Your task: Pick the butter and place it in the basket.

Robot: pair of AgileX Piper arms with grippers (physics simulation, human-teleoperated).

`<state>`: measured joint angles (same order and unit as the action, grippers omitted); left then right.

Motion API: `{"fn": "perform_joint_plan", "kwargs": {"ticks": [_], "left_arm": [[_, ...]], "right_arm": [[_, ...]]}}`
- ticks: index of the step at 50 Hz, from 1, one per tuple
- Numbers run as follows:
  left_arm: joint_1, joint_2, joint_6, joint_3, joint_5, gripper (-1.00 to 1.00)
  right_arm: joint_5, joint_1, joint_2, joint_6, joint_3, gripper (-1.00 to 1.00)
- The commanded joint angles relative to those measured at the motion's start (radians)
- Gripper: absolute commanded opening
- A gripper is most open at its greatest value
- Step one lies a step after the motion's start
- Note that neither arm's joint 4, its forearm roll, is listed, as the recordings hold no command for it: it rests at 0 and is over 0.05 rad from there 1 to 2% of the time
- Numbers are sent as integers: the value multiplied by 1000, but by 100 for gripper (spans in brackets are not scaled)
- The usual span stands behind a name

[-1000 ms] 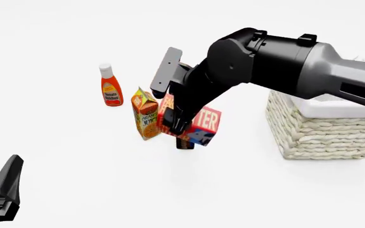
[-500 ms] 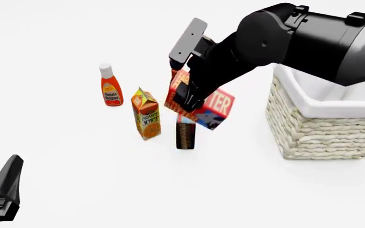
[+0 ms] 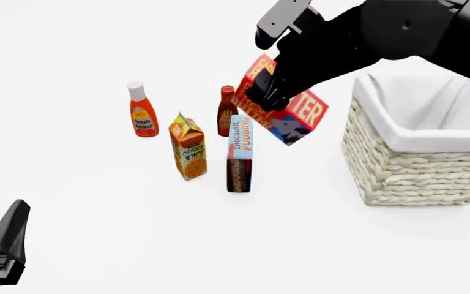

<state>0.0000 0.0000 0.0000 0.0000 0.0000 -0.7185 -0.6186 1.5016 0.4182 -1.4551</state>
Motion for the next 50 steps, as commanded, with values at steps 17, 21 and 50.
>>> {"fn": "perform_joint_plan", "kwargs": {"ticks": [17, 21, 50], "left_arm": [[0, 0, 0, 0, 0, 100], [0, 0, 0, 0, 0, 100], [0, 0, 0, 0, 0, 100]], "right_arm": [[99, 84, -120, -105, 33, -100], [103, 90, -127, -107, 28, -100], [141, 135, -200, -169, 12, -100]]}}
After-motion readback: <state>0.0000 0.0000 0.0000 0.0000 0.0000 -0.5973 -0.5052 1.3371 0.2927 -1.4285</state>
